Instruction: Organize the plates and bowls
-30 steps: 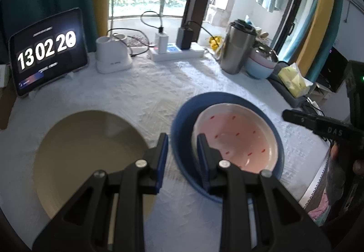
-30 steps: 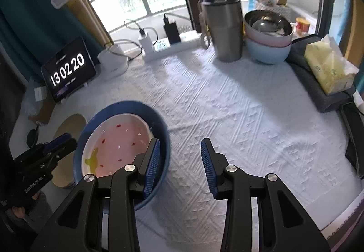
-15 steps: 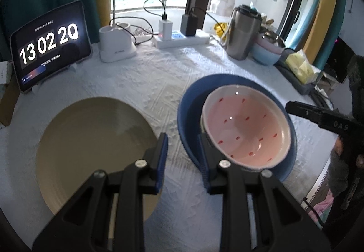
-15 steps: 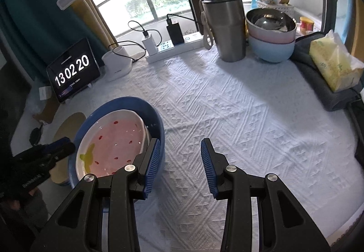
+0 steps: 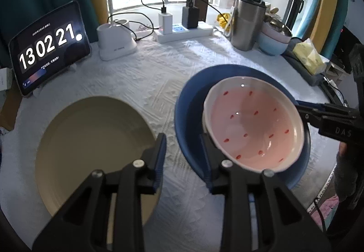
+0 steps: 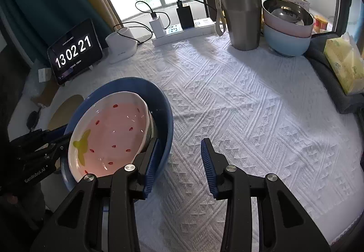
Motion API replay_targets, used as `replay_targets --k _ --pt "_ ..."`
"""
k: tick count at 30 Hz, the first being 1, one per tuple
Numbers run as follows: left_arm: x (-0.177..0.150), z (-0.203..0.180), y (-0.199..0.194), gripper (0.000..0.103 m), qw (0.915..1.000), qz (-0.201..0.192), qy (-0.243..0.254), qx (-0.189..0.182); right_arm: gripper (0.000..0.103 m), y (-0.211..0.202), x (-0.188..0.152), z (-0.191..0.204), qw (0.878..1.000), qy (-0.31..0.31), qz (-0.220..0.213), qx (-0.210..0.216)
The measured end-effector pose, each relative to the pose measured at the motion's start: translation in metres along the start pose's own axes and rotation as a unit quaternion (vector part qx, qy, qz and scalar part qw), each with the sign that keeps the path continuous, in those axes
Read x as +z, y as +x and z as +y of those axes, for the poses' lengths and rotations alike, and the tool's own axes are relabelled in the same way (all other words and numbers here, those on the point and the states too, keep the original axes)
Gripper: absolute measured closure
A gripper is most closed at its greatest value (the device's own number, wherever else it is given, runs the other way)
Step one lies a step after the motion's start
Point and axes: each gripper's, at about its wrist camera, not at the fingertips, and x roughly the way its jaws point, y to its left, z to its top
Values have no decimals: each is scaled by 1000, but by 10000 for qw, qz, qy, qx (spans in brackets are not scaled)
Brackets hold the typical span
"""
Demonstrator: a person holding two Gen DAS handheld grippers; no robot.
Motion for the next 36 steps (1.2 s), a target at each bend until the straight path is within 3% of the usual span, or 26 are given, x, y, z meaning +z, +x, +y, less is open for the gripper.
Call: replay_targets --k 8,18,24,31,36 --pt "-4 -13 -3 72 9974 -268 301 591 63 3 0 -6 9998 189 -36 107" --pt "-7 -11 -4 75 9970 -502 84 575 65 3 -8 -6 9985 398 -357 117" --pt "-13 -14 -8 85 9954 -822 135 472 89 1 -11 8 9981 242 -548 115" --pt "-17 -20 -10 85 9930 -986 230 615 90 0 -12 11 9975 276 -647 40" --pt "-15 -12 -12 85 9951 -930 30 326 90 -3 -13 13 9977 260 -631 -12"
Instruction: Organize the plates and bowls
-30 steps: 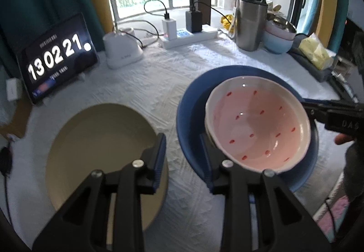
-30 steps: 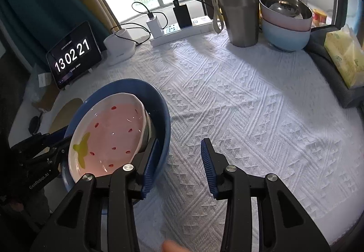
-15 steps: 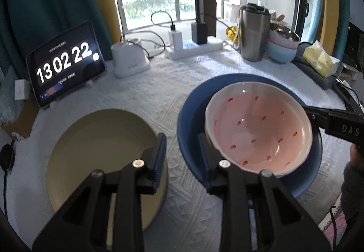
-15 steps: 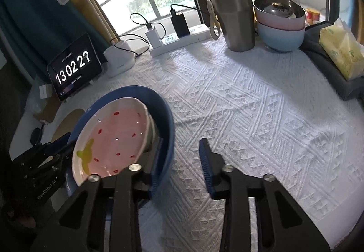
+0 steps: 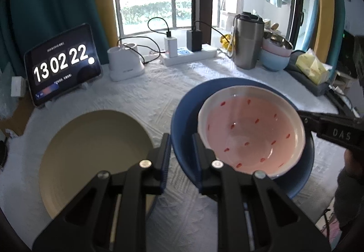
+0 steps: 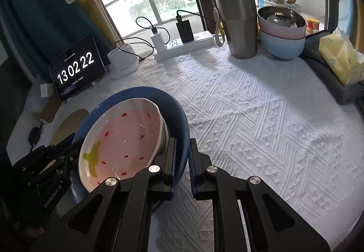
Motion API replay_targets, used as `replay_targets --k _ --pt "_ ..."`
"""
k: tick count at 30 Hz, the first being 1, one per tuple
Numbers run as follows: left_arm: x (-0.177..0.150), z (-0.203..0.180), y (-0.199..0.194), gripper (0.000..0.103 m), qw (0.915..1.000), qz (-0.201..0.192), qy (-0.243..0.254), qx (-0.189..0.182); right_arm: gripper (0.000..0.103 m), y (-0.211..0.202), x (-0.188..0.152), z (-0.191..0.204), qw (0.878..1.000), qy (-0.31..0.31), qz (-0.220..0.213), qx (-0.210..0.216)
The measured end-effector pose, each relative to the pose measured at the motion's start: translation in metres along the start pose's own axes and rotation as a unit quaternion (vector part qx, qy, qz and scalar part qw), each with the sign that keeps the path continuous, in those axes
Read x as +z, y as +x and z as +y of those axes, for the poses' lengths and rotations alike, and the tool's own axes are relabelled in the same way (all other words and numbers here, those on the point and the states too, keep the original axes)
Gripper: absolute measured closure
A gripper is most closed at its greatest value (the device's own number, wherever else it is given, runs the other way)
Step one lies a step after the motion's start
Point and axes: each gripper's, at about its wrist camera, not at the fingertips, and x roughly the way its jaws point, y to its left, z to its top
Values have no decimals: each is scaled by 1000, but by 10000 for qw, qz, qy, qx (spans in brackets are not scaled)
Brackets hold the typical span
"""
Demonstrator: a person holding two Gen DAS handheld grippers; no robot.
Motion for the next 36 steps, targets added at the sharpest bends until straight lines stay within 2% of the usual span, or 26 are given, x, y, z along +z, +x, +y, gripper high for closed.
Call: replay_targets --k 10,11,13,15,16,17,18,19,21,24,29,31,36 --pt "0 2 -9 85 9996 -96 -104 -226 91 -7 2 1 10000 8 -26 -65" --pt "0 0 -14 85 9985 -227 -68 -493 91 -8 2 2 10000 -1 -39 -86" --pt "-1 -14 -33 85 9885 -530 25 -1417 91 -11 3 4 10000 -22 -77 -52" --pt "-7 -45 -50 85 9866 -899 644 -1196 91 -21 5 15 9992 -147 -233 278" --pt "-9 -59 -58 89 9837 -1085 935 -1084 92 -24 6 23 9988 -300 -257 305" --pt "-9 -69 -65 89 9822 -1252 1137 -814 93 -27 9 36 9982 -489 -272 219" --pt "-8 -71 -65 89 9823 -1209 1190 -790 95 -27 11 42 9982 -521 -267 127" --pt "-6 -67 -63 89 9829 -1142 1142 -888 95 -25 13 44 9984 -508 -232 23" --pt "-4 -58 -57 89 9865 -1039 1052 -703 96 -19 16 40 9990 -409 -137 -94" --pt "0 -37 -53 89 9911 -911 739 -632 95 -11 13 28 9987 -354 -36 -370" --pt "4 -4 -51 89 9942 -883 441 -429 94 0 8 0 9993 31 192 -333" --pt "6 10 -39 88 9966 -681 261 -377 94 1 6 -4 9993 121 218 -270" --pt "0 18 -21 86 9972 -259 -72 -700 93 -1 4 -6 9994 203 208 -184"
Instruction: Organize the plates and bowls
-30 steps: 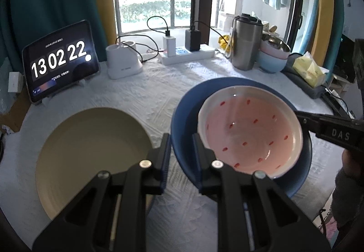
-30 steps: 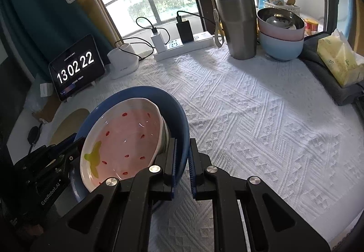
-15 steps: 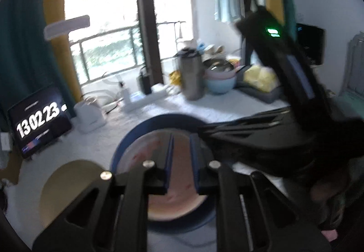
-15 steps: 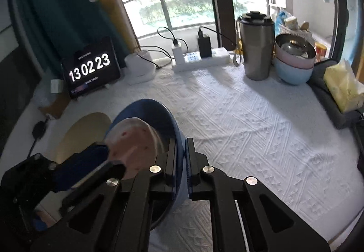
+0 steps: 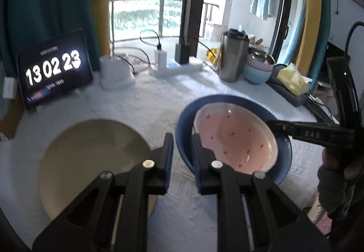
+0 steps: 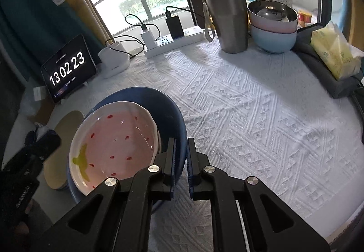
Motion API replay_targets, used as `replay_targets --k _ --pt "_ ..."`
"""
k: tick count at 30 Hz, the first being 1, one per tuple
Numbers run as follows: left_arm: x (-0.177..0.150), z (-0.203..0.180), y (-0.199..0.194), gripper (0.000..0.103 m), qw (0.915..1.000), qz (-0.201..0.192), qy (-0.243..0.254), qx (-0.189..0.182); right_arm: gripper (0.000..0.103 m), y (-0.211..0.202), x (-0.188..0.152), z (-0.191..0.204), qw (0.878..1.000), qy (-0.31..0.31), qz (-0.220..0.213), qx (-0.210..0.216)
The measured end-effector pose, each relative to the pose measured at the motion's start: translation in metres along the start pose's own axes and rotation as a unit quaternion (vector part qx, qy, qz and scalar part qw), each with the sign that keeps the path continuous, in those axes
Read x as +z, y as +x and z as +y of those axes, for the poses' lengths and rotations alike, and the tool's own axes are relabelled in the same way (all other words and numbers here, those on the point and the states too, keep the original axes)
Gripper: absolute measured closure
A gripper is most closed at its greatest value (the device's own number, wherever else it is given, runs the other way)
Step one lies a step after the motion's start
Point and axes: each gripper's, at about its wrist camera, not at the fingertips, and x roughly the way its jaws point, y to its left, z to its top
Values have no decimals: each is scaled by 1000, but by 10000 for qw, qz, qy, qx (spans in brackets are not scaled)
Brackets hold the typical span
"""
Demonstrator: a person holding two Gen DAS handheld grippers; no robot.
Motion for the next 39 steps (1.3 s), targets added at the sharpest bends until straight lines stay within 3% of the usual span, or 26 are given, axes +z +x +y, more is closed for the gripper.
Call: replay_targets --k 4,6,15,18,20,22,32,39 --pt "-1 -4 8 86 9999 162 -17 54 92 2 -2 -1 10000 19 60 73" --pt "-2 -1 19 85 9989 451 -108 95 92 3 -2 -1 9999 34 73 111" --pt "6 3 44 85 9958 619 -569 372 86 10 -1 -4 9997 109 44 202" --pt "5 -5 47 87 9954 653 -418 555 83 13 -1 -10 9992 383 -26 106" --pt "5 -7 46 94 9958 628 -372 553 84 14 -3 -12 9986 502 -101 140" --pt "4 -8 45 94 9959 653 -374 507 92 13 -3 -9 9987 476 -130 155" --pt "1 -9 39 94 9967 683 -401 195 95 4 -2 -3 9988 467 -159 67" --pt "6 -8 26 93 9979 481 -436 -2 94 -8 0 -3 9984 523 -228 35"
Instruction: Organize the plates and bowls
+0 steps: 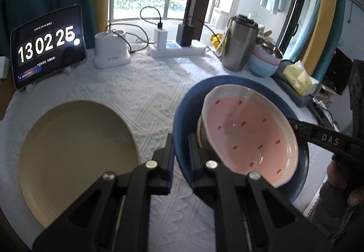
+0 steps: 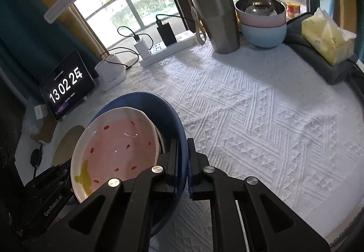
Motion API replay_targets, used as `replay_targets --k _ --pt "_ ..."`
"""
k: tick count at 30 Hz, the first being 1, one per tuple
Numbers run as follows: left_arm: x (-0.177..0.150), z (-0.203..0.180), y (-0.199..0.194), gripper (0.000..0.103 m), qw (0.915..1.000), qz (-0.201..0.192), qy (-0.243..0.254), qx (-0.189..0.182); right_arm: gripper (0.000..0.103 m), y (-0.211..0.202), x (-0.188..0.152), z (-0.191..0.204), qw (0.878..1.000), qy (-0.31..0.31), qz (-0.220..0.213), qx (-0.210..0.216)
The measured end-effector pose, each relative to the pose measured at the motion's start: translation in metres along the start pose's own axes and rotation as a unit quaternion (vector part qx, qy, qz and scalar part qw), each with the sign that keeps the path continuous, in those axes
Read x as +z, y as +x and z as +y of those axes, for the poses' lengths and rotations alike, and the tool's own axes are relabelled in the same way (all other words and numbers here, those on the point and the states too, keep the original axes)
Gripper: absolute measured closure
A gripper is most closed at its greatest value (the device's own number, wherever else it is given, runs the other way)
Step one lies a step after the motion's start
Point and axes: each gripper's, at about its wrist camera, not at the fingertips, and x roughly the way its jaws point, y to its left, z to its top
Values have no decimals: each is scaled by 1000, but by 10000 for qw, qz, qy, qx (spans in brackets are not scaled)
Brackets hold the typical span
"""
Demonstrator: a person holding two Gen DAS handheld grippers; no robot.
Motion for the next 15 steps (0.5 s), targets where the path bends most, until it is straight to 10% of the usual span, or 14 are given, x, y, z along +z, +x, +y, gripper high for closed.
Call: replay_targets --k 15 --pt "10 27 -37 93 9992 -384 -116 -35 94 -19 14 38 9995 -222 -201 98"
